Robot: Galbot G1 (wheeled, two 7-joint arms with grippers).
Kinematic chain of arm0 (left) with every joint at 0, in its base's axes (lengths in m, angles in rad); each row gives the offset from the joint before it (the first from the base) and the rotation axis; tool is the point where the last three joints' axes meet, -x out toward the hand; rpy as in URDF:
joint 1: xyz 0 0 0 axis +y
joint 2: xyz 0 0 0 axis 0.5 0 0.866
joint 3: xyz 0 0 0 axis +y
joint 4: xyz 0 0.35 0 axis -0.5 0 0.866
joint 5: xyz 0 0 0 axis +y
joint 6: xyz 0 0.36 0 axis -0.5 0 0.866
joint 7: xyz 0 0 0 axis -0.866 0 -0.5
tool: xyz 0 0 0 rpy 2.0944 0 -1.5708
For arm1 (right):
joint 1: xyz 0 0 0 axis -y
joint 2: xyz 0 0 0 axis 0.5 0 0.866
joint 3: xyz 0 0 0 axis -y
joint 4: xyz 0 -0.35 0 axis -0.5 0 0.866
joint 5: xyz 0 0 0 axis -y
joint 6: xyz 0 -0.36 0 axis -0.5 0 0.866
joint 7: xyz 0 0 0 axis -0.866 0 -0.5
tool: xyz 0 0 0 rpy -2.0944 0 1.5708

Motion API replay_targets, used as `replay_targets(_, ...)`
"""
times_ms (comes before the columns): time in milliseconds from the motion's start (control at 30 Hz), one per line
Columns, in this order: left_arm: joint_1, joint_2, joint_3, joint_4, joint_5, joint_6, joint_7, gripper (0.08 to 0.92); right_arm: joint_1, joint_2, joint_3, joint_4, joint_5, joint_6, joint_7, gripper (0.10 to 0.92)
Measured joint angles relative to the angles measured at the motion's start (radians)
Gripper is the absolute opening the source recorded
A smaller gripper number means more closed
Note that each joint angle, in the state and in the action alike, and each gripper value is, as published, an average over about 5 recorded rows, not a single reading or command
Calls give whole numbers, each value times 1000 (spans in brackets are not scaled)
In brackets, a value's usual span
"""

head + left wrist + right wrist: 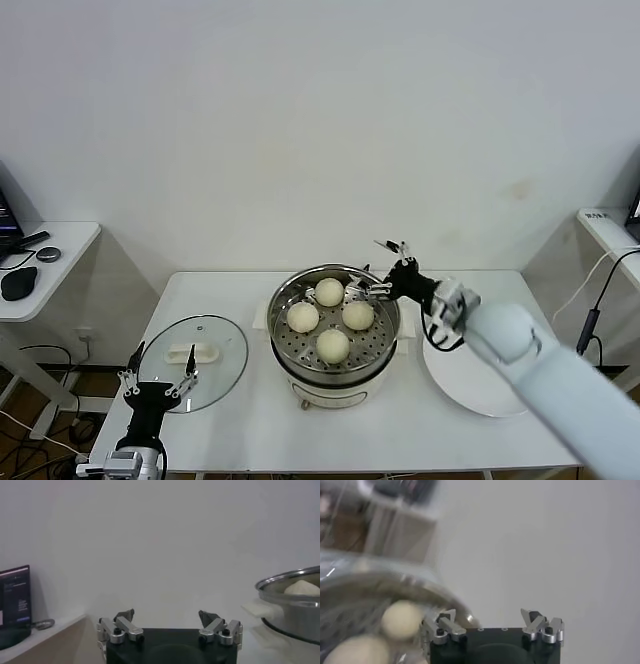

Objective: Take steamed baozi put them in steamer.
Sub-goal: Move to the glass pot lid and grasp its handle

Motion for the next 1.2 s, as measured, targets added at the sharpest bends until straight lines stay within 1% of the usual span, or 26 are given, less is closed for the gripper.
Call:
replay_targets(233,-1,17,12,15,25,20,-29,823,-371,260,360,22,-150,214,-2,823)
replay_targets(467,-9,72,13,42,130,45,-79,823,-635,461,616,51,-195,323,4,823)
replay_targets(600,-21,111,3,88,287,42,-108,823,-744,541,715,74,-190,348,19,823)
replay_targets(833,-67,182,6,220,668,-6,-129,823,-874,639,839,121,-178,354,47,823)
replay_targets(1033,-139,236,34,343,926,-51,-142,823,-933,690,894,152,-173,350,60,823)
replay_targets(1200,-216,265,63,440,1050,-72,-143,823,-972,708,918,174,-172,344,65,823)
